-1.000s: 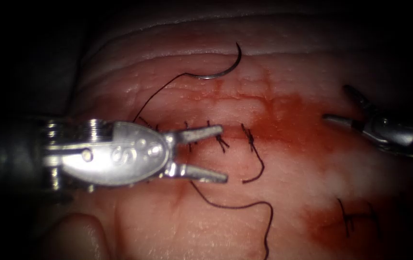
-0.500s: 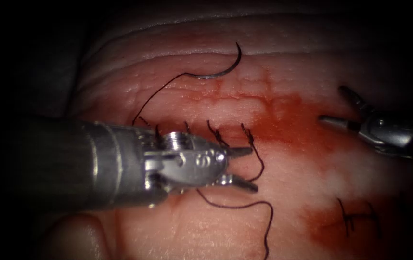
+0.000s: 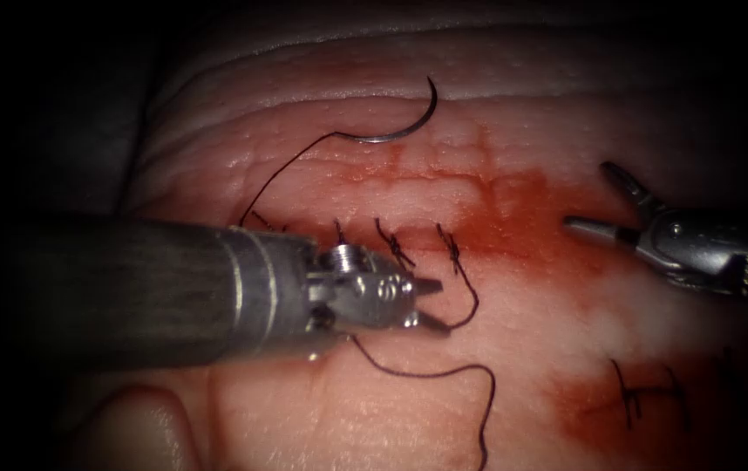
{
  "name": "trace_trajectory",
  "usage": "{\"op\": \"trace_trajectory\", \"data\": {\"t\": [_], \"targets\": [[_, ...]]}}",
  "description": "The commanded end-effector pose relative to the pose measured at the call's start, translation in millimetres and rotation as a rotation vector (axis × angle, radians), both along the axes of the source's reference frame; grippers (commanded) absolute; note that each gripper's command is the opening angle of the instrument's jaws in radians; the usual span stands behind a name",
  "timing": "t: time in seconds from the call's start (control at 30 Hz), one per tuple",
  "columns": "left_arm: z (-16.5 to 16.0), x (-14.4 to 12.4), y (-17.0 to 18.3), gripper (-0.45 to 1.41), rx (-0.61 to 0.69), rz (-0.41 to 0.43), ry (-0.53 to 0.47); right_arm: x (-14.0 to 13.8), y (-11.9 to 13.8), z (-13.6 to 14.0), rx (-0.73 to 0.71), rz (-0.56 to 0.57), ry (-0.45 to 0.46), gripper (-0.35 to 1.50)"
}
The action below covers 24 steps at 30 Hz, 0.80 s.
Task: Wound Closure
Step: Grab the suture tail with the left.
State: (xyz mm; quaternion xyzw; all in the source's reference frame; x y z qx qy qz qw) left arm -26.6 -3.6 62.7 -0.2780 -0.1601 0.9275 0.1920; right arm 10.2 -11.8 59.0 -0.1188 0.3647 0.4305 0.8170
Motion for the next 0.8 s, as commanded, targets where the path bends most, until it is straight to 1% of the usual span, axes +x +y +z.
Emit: {"op": "trace_trajectory", "data": {"t": [0.03, 0.17, 0.27, 0.43, 0.6, 0.73, 0.8], "targets": [[0.9, -0.6, 0.0, 0.0, 0.006, 0.0, -0.01, 0.7, -0.3, 0.5, 0.001, -0.001, 0.002, 1.13], [2.0, -0.7, -0.2, 0.0, 0.034, 0.001, -0.01, 0.7, -0.3, 0.5, -0.002, -0.005, -0.001, 1.11], [2.5, -0.8, -0.5, 0.07, 0.066, -0.001, -0.019, 0.7, -0.3, 0.5, 0.0, -0.008, 0.0, 1.08], [2.5, -0.7, -0.6, 0.12, 0.076, -0.003, -0.017, 0.7, -0.4, 0.6, 0.001, -0.015, -0.005, 1.03], [2.5, -0.8, -1.0, 0.12, 0.077, 0.0, -0.016, 0.7, -0.4, 0.7, 0.0, -0.015, -0.005, 0.99], [2.6, -0.8, -1.4, 0.22, 0.083, 0.002, -0.015, 0.7, -0.5, 0.7, 0.004, -0.018, -0.007, 0.98], [2.5, -0.8, -1.7, 0.22, 0.083, 0.004, -0.017, 0.8, -0.5, 0.7, 0.0, -0.022, -0.01, 0.96]]}}
